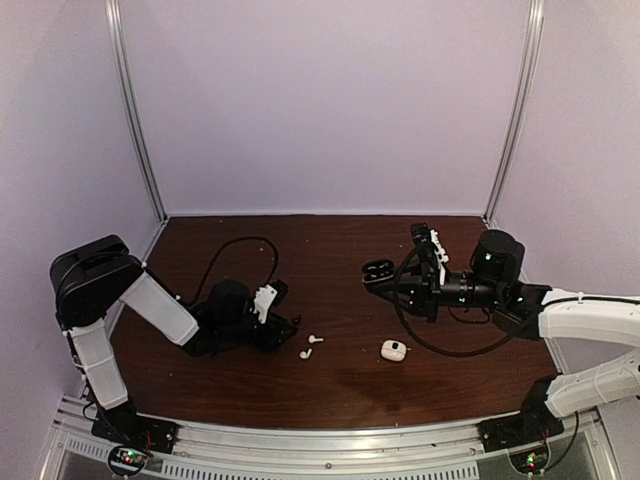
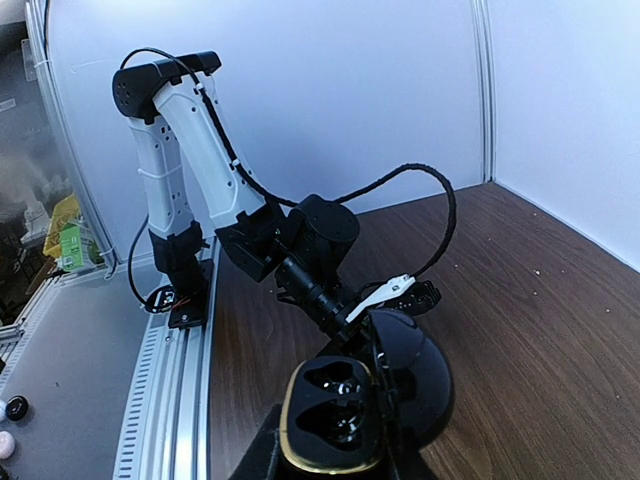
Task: Insert the wireless bluetooth earbuds into the charging case
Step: Move the left earbud to the center of the board.
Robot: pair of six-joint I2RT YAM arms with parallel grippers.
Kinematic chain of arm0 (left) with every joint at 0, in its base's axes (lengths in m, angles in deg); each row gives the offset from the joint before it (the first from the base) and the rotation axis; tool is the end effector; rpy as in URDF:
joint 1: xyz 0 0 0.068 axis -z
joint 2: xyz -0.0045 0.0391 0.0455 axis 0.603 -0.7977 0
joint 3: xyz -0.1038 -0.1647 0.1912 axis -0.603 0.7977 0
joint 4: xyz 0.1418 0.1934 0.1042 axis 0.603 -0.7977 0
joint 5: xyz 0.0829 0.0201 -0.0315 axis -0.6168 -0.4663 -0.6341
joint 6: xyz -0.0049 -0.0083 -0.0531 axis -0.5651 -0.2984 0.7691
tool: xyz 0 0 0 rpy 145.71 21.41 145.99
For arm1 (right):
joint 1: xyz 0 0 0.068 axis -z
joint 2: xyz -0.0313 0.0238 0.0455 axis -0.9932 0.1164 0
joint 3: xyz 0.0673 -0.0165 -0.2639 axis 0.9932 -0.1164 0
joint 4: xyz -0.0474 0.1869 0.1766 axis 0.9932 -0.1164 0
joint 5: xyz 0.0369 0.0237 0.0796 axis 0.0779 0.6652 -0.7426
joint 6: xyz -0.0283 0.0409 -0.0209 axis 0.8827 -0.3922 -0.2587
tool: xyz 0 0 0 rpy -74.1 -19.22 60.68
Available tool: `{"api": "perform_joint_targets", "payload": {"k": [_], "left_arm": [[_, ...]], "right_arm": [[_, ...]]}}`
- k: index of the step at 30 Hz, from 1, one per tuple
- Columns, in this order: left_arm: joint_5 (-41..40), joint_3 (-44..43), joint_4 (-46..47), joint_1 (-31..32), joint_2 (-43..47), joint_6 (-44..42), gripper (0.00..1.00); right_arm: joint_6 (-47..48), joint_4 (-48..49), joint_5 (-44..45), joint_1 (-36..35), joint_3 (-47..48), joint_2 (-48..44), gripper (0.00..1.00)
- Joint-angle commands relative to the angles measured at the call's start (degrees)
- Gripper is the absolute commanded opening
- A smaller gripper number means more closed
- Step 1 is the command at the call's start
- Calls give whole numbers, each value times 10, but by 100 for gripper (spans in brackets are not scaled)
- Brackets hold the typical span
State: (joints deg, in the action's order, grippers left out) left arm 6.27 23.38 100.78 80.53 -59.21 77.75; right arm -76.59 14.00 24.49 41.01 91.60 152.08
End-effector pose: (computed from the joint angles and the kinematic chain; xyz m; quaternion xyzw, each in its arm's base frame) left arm 0.2240 -0.2226 0.0950 0.2604 0.8333 -0.3162 0.3712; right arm 0.1657 0.1837 0.2732 -0.4463 0.5738 0.5048 0.4656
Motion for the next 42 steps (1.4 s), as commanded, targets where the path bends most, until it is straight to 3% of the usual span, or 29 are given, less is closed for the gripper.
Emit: {"api": "perform_joint_targets", "payload": {"k": [1, 21, 33, 37, 42], "left_arm": [[-32, 17, 77, -4, -20, -13, 44], [-85, -28, 80, 8, -90, -94, 41], [-113, -19, 53, 13, -84, -107, 24], [-58, 7, 62, 13, -62, -132, 18], [106, 19, 65, 14, -43, -168, 17]], "right_arm": [[-4, 13, 1, 6, -7, -14, 0], [-5, 14, 2, 14, -9, -15, 0], [-5, 12, 3, 18, -11, -19, 0], [-6, 13, 3, 19, -13, -20, 0], [-7, 16, -1, 20, -14, -18, 0]]}}
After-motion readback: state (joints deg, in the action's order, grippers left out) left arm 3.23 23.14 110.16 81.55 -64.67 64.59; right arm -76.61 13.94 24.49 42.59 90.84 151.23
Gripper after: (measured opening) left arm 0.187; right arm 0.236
